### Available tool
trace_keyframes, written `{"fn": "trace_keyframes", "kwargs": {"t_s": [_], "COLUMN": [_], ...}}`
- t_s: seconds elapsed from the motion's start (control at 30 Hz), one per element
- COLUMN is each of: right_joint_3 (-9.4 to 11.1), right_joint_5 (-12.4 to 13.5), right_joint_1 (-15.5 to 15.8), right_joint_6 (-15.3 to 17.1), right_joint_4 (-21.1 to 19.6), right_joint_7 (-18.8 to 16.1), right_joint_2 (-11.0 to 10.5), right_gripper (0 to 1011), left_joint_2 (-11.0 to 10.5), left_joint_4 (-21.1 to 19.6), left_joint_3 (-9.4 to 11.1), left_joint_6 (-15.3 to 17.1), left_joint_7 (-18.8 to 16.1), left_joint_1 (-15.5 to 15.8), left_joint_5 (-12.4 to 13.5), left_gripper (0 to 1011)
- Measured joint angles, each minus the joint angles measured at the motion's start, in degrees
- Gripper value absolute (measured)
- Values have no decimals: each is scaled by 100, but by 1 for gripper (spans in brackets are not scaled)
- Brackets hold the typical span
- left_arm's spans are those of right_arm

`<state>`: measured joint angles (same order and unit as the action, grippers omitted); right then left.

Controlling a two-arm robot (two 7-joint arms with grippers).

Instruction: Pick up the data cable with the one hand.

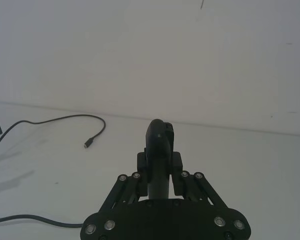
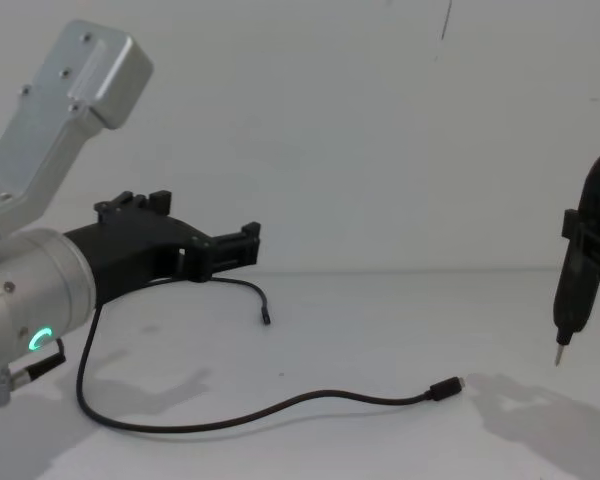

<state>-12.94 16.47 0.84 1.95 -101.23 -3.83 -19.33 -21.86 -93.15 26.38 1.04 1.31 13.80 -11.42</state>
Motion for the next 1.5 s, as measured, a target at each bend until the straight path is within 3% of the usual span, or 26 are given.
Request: {"fn": "trace_keyframes", "kwargs": {"t_s": [0.4,0.73,0.97,1.2,1.5], "right_joint_3": [0,0,0,0,0], "right_joint_5": [0,0,0,0,0], "right_joint_1": [0,0,0,0,0], "right_joint_6": [0,0,0,0,0], "right_joint_4": [0,0,0,0,0], "right_joint_7": [0,0,0,0,0], "right_joint_2": [0,0,0,0,0], "right_gripper": [263,263,263,263,263], "left_joint_2": [-166,-670,-1064,-1174,-1079], "left_joint_4": [-23,-82,79,364,742], "left_joint_3": [173,226,252,376,640], "left_joint_6": [139,429,708,898,953], "left_joint_7": [571,1468,2329,2976,3627], "left_joint_1": [105,288,642,1057,1548], "left_joint_5": [-8,-169,-309,-402,-454], "left_gripper": [1001,1001,1001,1001,1001]}}
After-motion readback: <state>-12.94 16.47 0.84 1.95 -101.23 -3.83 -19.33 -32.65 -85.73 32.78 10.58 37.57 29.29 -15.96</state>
